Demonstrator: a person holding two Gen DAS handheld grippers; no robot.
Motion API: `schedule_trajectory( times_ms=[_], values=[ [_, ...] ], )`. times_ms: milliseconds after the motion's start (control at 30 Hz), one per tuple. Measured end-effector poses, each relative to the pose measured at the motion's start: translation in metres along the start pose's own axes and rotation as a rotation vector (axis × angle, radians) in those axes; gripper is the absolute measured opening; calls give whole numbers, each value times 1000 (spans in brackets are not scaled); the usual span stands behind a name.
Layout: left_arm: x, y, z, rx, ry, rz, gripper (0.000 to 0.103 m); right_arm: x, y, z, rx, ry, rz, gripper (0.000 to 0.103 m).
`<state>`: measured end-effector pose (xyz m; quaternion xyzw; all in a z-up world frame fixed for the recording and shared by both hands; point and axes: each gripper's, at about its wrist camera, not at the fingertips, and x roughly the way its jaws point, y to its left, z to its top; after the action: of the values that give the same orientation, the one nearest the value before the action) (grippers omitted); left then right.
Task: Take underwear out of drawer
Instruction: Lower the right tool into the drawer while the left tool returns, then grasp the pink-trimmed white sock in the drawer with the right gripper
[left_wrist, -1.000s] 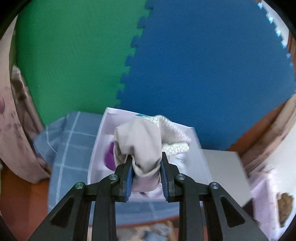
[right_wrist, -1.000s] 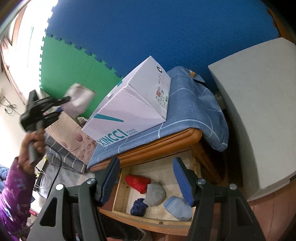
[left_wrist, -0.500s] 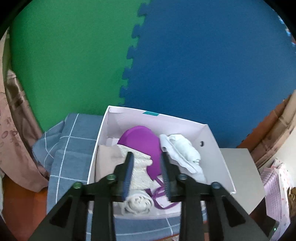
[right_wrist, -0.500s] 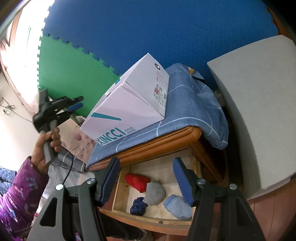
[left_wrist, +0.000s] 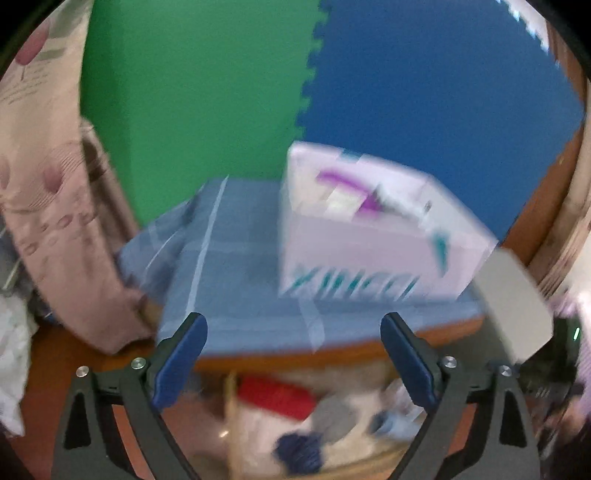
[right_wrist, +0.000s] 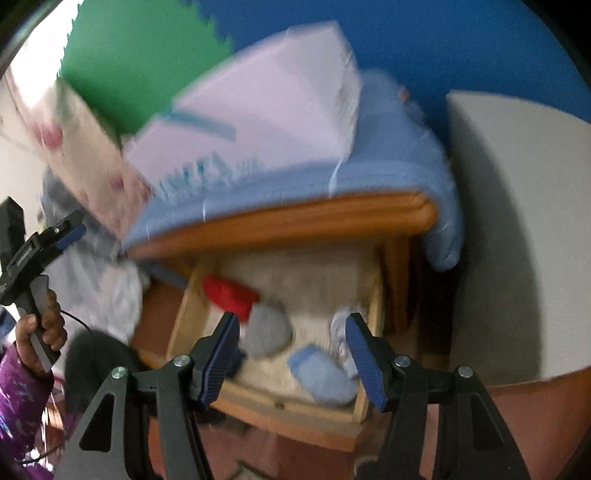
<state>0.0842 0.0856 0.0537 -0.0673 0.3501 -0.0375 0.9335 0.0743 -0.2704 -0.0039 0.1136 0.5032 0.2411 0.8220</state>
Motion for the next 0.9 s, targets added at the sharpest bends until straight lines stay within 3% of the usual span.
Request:
schedule_trajectory(
  times_ms=[167,233,267,367,567,667,800,900],
  values=[
    [6,32,-34,-48,47,-5,93,71,26,-2,-152,215,-114,61],
    [2,40,-36,-94,27,-41,94,98,32,-6,-228,285,-201,61],
    [-1,41,-36,-97,7,-48,99,110,34,-8,-272,311,-250,61],
    [-3,46,-36,-113,-13,-45,103,137,37,-9,-368,358,-338,61],
    [14,58,-36,-191,66,-75,103,175,32,-8,-449,394,-442,61],
    [14,66,-37,-232,61,-93,103,189,39,-15,-563,371,-489,61],
    [16,73,-37,-277,68,-104,103,225,38,-36,-717,507,-586,61],
    [19,77,-38,-305,81,-108,103,238,30,-45,-749,532,-640,61]
  ],
)
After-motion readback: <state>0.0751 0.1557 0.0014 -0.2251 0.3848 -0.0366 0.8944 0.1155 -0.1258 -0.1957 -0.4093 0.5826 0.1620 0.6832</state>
